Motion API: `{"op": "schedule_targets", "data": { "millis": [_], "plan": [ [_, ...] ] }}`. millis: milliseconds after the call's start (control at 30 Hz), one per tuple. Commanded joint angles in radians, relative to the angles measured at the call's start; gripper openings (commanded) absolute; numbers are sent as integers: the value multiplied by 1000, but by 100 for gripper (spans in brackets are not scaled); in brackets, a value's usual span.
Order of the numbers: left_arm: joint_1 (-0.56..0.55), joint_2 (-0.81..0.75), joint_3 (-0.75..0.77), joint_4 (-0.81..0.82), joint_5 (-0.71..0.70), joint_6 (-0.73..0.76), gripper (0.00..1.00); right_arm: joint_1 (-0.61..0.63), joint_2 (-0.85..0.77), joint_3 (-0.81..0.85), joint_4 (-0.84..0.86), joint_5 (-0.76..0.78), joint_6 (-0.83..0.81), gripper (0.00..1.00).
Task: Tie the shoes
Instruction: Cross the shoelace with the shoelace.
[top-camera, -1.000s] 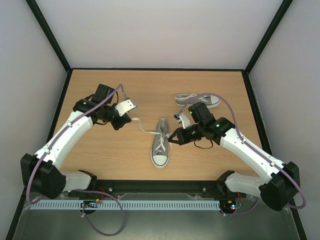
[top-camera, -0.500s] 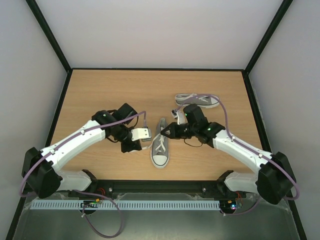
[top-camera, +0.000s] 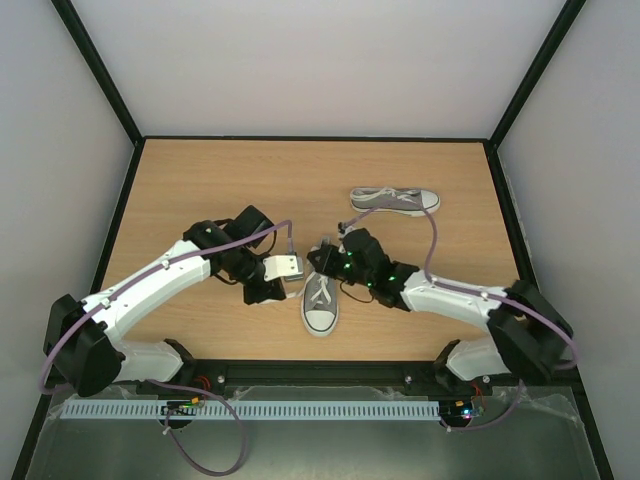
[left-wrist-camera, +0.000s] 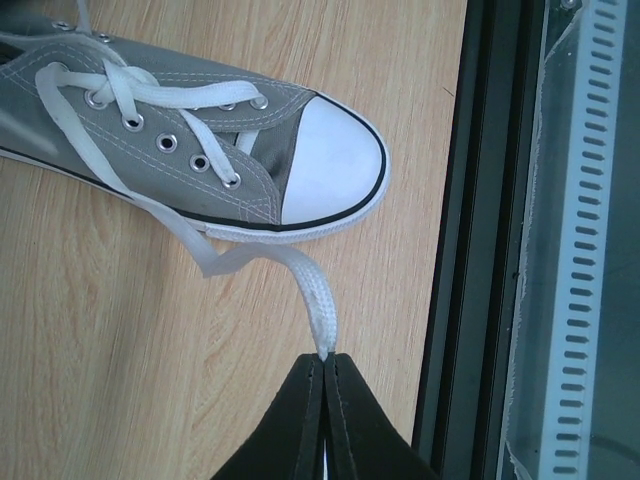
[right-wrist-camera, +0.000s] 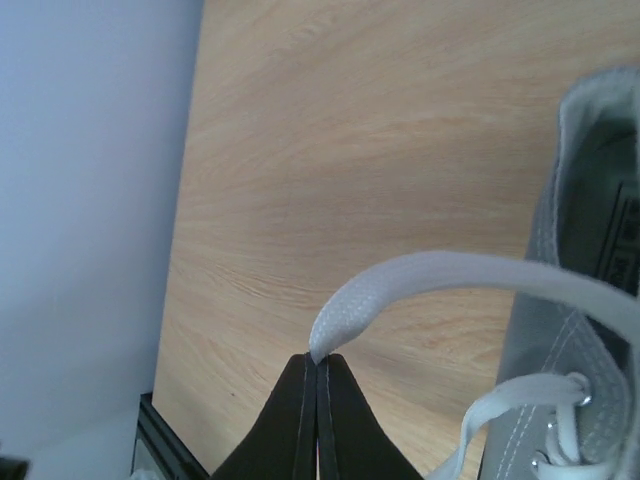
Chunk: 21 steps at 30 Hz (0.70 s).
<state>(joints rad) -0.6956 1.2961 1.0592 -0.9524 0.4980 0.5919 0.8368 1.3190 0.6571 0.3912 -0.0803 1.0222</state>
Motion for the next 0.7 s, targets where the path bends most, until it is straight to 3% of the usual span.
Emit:
{"op": "schedule_targets", "data": {
  "millis": [0, 167, 333, 433, 533, 667],
  "plan": [
    [-2, -6, -15, 20, 30, -2, 2, 66, 118, 42, 83, 69, 79, 2],
    [-2, -3, -16, 30, 16, 3, 2, 113, 164, 87, 16, 49, 51, 15],
    [0, 1, -13, 55, -25, -10, 2, 111, 44, 86, -114, 107, -41, 43],
    [9, 15, 4, 82, -43, -32, 2, 93, -3, 153, -228, 46, -205, 57],
    [23, 37, 37, 107, -40, -56, 2, 38, -21, 235, -390, -64, -342, 61],
    [46, 74, 89, 142, -31, -75, 2, -64, -48, 255, -454, -271, -515, 58]
  ]
}}
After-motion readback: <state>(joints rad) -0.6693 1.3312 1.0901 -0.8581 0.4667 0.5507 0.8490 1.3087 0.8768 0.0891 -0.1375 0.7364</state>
